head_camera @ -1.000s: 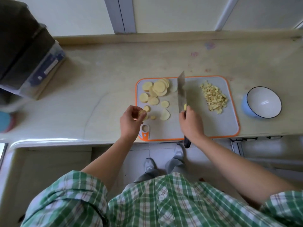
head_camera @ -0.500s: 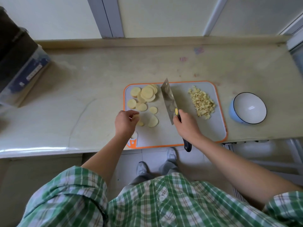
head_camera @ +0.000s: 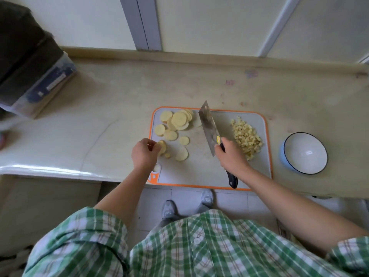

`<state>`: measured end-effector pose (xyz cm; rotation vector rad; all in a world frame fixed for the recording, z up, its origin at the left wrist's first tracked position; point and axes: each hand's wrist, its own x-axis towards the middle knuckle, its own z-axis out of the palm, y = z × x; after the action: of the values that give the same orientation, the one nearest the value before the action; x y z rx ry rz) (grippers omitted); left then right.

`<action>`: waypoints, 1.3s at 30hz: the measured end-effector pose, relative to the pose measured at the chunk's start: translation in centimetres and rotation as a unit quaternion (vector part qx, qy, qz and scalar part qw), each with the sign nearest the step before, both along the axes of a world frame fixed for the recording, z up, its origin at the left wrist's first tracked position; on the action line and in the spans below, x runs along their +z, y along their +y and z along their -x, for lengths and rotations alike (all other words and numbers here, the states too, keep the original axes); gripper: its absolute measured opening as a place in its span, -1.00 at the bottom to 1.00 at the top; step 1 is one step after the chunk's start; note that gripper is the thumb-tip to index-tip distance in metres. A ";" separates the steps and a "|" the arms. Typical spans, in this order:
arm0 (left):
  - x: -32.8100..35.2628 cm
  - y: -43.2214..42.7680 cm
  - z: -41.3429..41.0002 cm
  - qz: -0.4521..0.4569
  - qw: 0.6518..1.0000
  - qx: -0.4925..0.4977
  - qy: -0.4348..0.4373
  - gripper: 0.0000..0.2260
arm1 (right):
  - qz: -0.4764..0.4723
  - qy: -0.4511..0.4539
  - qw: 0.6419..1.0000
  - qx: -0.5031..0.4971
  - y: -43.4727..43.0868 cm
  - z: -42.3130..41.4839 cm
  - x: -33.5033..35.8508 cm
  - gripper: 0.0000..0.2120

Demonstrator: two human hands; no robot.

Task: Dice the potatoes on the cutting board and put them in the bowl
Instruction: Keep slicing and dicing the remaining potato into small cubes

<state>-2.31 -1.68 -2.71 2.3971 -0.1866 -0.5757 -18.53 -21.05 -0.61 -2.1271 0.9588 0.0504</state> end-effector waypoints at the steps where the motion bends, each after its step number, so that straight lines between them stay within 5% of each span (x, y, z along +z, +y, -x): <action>1: 0.1 -0.1 0.2 0.003 1.000 0.001 -0.005 -0.87 | 0.000 -0.001 1.000 0.001 -0.2 0.1 0.0 -0.70; 9: 0.9 -1.2 2.1 0.093 0.988 0.064 -0.104 -0.92 | -0.020 -0.009 1.000 -0.001 -2.0 0.9 0.3 -0.70; 18: -0.3 -9.9 6.3 0.062 0.958 -0.224 -0.169 -0.89 | -0.033 0.003 0.999 0.002 -5.0 3.0 0.7 -0.73; 27: -2.6 -10.9 7.3 -0.003 0.904 -0.373 -0.210 -0.72 | 0.037 0.013 0.995 0.088 -6.7 4.1 0.6 -0.67; 32: -2.0 -10.7 8.3 -0.052 0.965 -0.212 -0.144 -0.49 | 0.061 0.019 0.992 0.107 -6.8 4.4 0.2 -0.70; 39: -1.3 -13.3 8.0 -0.016 0.976 -0.206 -0.073 -0.74 | 0.056 0.031 0.990 0.125 -4.3 5.3 0.2 -0.69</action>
<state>-10.36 -14.93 -4.03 2.4446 -0.7572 -0.5897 -23.83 -25.35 -0.37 -2.3522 0.7391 0.1926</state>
